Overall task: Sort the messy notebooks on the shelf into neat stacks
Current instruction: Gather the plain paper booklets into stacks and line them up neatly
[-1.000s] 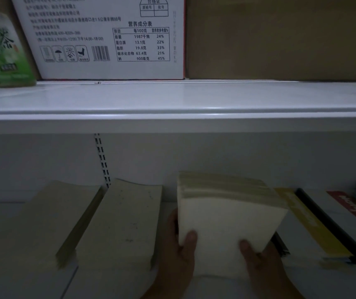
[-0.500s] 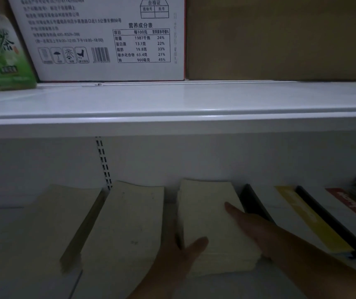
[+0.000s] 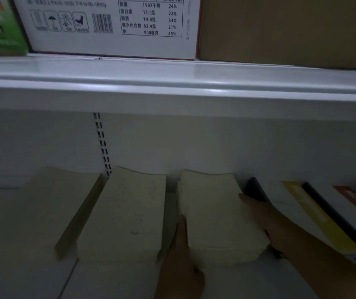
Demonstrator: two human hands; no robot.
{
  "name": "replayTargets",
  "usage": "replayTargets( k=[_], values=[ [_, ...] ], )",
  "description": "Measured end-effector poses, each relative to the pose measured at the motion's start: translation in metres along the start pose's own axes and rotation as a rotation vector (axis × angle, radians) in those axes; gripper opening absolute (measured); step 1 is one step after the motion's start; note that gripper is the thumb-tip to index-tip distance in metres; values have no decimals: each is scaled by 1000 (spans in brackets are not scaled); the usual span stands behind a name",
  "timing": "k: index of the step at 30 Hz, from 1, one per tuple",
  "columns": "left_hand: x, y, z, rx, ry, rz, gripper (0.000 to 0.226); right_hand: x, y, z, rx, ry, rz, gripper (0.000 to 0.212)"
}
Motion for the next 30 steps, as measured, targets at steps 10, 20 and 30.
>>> replayTargets(
  k=[10,20,30],
  values=[
    [0,12,1,8,71,-99,101,-5,-6,-35,2,-128,-30,17],
    [5,6,1,-421,-76,91,112,2,1,-42,188,-41,18,46],
    [19,5,-12,-899,-215,136,69,-5,4,-47,500,-33,225,16]
  ],
)
Point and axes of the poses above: each hand's wrist, its own x-axis towards the middle knuckle, its own y-axis out of the palm, z = x × y, the point moved 4 cm from there along x, towards the middle knuckle, and after that the axes turned 1 degree about x, right-handed, at the moved point
